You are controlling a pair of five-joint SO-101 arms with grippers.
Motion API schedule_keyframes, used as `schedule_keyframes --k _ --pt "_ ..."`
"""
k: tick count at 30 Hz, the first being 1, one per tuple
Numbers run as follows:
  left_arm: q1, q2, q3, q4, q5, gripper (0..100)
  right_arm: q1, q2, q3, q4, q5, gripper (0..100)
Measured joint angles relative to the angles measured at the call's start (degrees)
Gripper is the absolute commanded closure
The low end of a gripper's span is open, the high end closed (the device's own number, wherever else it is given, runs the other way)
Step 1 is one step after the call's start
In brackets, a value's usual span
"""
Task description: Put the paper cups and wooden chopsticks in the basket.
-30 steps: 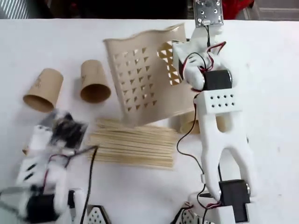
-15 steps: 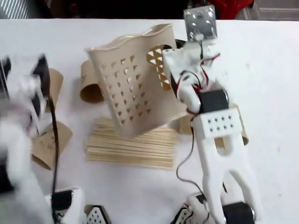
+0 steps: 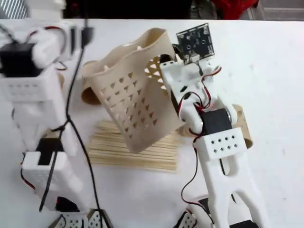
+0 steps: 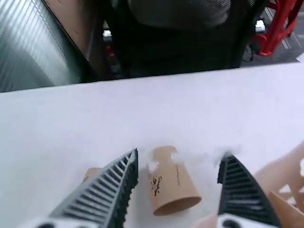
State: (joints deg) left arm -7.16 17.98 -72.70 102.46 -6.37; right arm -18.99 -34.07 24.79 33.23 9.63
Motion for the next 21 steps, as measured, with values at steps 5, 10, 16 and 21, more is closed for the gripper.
schedule_keyframes --k 5,10,16,21 --pt "6.59 -4.13 11.60 0.00 -1.85 72 0.18 -0.09 0.00 -2.64 0.88 98.2" --pt "10.37 -14.24 21.71 0.00 -5.19 72 0.09 0.70 0.00 -6.77 0.88 98.2" --pt "10.29 -15.21 29.98 -1.14 -8.79 72 -1.85 0.44 0.00 -7.56 0.88 98.2" --pt "8.00 -12.66 29.98 -1.93 -9.76 73 -2.73 -0.35 0.00 -7.56 0.88 98.2"
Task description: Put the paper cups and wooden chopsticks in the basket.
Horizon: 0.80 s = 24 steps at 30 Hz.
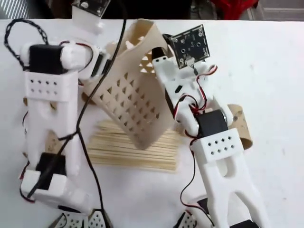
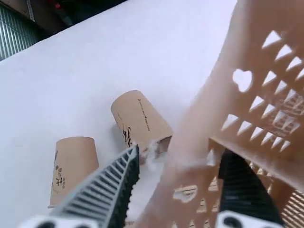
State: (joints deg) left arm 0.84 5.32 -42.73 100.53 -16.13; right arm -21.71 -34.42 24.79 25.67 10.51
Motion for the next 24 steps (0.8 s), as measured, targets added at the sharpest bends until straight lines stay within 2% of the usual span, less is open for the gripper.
schedule_keyframes --k 4,11,19,24 --pt "0.09 3.16 0.00 0.00 -5.10 74 -0.35 0.18 0.09 0.00 0.00 98.2" --pt "1.14 9.58 -0.09 -0.53 -10.81 97 -1.14 0.53 0.79 0.09 0.09 98.2" --pt "1.67 12.66 -0.26 -4.48 -13.63 98 -0.79 1.41 3.08 0.09 0.18 98.1" --pt "1.58 15.03 -0.09 -5.45 -13.63 98 1.05 7.21 3.96 0.09 0.09 98.1"
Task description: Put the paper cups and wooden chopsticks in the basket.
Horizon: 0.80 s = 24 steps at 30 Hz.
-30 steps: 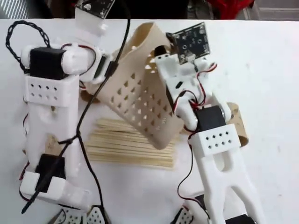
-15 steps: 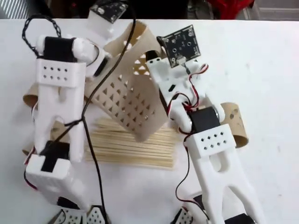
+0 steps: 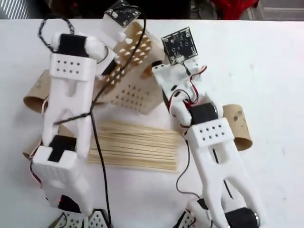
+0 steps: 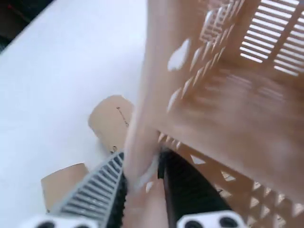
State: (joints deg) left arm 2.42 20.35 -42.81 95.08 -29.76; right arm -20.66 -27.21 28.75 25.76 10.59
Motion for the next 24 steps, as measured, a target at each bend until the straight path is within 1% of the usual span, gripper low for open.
schedule_keyframes --k 4,8,12,15,18,22,24 --pt "0.00 0.09 0.09 -0.26 0.09 98 1.85 4.84 -0.18 -0.44 0.00 98.1" --pt "0.00 0.26 0.18 -1.67 0.53 98 3.96 10.29 -0.26 -4.22 -0.09 98.1" --pt "0.09 0.53 0.18 -3.08 3.08 98 5.01 16.26 -0.35 -8.79 -0.18 98.0" --pt "0.09 0.79 0.18 -4.48 4.48 98 5.63 19.69 -0.70 -10.37 -0.35 97.8" --pt "0.18 0.79 0.18 -5.54 4.92 97 6.33 21.45 -0.79 -10.46 -0.44 91.8" --pt "0.18 1.05 0.44 -6.24 4.92 89 6.59 21.45 -0.79 -9.05 -0.44 79.3" --pt "0.26 2.29 0.44 -7.12 4.92 85 6.95 20.22 -0.79 -5.98 -0.26 76.7"
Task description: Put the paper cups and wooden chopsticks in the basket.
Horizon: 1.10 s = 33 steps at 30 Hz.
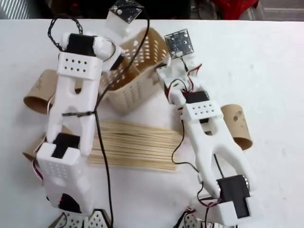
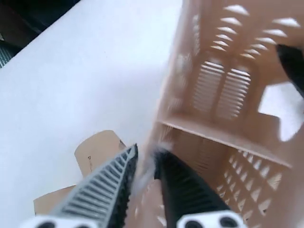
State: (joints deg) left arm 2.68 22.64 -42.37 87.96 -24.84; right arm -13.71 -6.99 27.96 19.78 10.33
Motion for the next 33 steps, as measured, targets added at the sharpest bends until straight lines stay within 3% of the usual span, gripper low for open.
schedule_keyframes --k 10,20,29,33 --pt "-0.53 3.08 -1.85 -1.05 1.41 83 1.76 -12.75 0.44 16.79 0.26 76.5" --pt "-0.53 3.16 -7.30 2.02 4.22 84 1.14 -15.91 0.53 21.98 0.26 76.5" --pt "-0.35 7.56 -7.38 6.86 4.48 84 0.70 -17.05 10.37 17.23 0.09 77.1" --pt "-0.26 10.02 -8.18 7.91 4.57 98 0.62 -17.49 12.04 14.42 0.09 81.0"
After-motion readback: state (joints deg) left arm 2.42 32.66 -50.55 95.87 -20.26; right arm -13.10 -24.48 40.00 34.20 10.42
